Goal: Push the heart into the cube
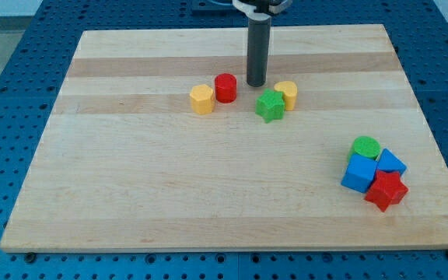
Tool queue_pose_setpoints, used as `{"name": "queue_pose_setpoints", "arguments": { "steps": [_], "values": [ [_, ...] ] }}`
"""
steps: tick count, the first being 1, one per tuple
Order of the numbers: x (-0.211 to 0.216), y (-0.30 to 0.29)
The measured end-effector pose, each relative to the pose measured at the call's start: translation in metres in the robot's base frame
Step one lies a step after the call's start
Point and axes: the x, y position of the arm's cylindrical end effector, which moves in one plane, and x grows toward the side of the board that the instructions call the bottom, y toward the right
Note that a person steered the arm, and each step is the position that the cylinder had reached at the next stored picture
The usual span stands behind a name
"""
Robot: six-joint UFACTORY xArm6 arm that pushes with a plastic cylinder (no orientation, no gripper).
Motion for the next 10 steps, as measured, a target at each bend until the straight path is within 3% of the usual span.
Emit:
{"name": "queue_pose_setpoints", "arguments": {
  "steps": [4,10],
  "values": [
    [0.024,0.099],
    [0.156,0.100]
  ]
}}
